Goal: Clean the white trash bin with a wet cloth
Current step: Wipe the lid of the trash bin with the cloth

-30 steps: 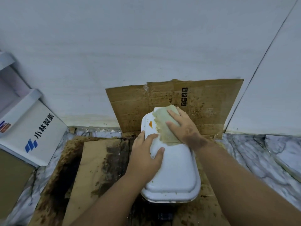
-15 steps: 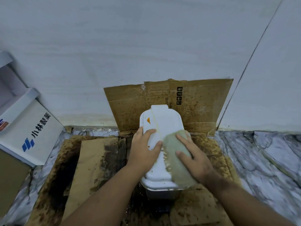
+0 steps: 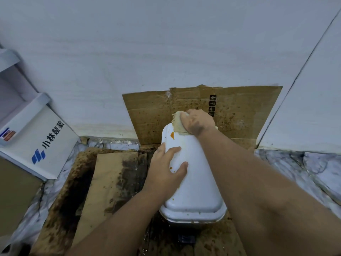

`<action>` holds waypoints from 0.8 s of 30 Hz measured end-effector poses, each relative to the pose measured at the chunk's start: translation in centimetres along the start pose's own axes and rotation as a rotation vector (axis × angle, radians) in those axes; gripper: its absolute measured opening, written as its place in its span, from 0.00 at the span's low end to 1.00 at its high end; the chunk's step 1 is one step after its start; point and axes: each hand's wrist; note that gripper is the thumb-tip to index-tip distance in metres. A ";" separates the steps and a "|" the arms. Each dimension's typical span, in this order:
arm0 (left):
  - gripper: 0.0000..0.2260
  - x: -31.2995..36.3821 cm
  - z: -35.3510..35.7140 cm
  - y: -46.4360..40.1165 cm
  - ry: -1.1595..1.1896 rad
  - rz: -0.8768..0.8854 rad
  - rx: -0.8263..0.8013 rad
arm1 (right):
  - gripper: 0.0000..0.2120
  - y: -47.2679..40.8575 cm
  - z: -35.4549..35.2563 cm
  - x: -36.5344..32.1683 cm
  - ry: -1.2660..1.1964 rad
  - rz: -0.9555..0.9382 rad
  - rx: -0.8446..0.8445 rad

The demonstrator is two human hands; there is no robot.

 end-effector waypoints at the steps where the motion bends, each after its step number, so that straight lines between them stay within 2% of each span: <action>1: 0.21 0.0 0.0 0.1 -0.001 -0.006 -0.006 | 0.22 0.4 0.2 0.3 0.055 -0.034 -0.006; 3: 0.22 0.1 0.1 0.2 -0.003 -0.007 -0.005 | 0.24 2.0 0.5 1.5 0.053 -0.050 -0.043; 7: 0.22 -0.3 0.3 0.2 0.018 0.020 0.011 | 0.28 8.8 2.1 3.9 0.010 -0.128 0.033; 10: 0.23 -0.5 0.4 0.2 0.029 0.046 0.028 | 0.29 12.0 3.1 4.2 0.052 -0.065 0.037; 13: 0.25 -0.8 0.5 0.0 0.004 0.035 0.026 | 0.29 10.1 2.7 2.6 0.115 -0.006 0.015; 17: 0.24 -0.7 0.4 -0.1 -0.013 0.010 0.010 | 0.29 3.7 1.0 0.2 0.187 -0.040 0.010; 21: 0.22 -0.3 0.2 0.0 0.008 0.005 0.011 | 0.33 -1.9 -0.1 -1.1 0.074 -0.027 -0.131; 24: 0.22 -0.1 0.3 0.1 0.024 -0.003 0.013 | 0.26 -2.8 -0.4 -0.4 -0.062 0.049 -0.083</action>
Point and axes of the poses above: each hand's wrist, its own y-axis away from the middle knuckle, its own z-axis out of the palm, x = y × z, and after that the axes turned 3 degrees about y, right-handed
